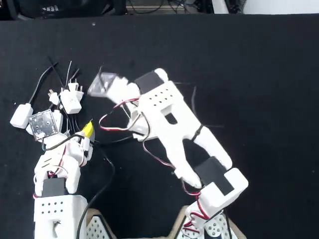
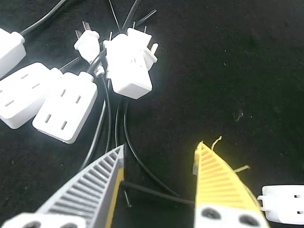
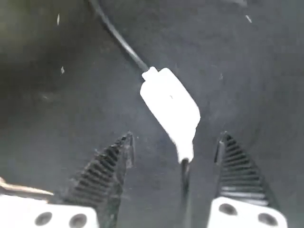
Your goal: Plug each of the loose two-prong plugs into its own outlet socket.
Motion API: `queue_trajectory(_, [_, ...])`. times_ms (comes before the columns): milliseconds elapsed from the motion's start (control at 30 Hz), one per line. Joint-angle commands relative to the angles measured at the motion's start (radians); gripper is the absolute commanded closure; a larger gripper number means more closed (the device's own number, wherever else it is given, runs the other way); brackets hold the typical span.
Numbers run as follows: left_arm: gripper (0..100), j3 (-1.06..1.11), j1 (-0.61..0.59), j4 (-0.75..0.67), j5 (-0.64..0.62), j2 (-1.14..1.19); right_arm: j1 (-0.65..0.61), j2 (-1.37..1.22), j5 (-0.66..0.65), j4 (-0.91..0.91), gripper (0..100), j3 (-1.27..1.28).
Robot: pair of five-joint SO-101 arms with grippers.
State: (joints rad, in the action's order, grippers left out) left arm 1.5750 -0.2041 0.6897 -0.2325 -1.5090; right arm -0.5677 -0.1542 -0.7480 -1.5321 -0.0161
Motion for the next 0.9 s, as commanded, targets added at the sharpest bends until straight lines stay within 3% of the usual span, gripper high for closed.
queue_trajectory(0, [77,-0.050,-0.068,0.003,0.000,-0.009,0.018,0.030,-0.199,0.126,74.1,0.065])
queue_trajectory(267, [77,-0.051,-0.137,-0.003,-0.008,-0.009,0.041,-0.030,-0.404,0.192,74.3,0.176])
queue_trajectory(667, [77,-0.051,-0.133,-0.003,-0.005,-0.009,0.040,-0.196,-0.413,0.255,75.0,0.177])
queue_trajectory(733, [77,-0.051,-0.133,-0.003,-0.005,-0.009,0.040,-0.200,-0.410,0.258,81.9,0.170])
queue_trajectory(800, [77,-0.051,-0.133,-0.003,-0.005,-0.009,0.054,-0.188,-0.408,0.256,96.6,0.142])
queue_trajectory(833, [77,-0.051,-0.133,-0.003,-0.005,-0.009,0.075,-0.179,-0.404,0.255,99.3,0.127])
queue_trajectory(867, [77,-0.051,-0.133,-0.003,-0.005,-0.009,0.104,-0.163,-0.371,0.249,95.9,0.111])
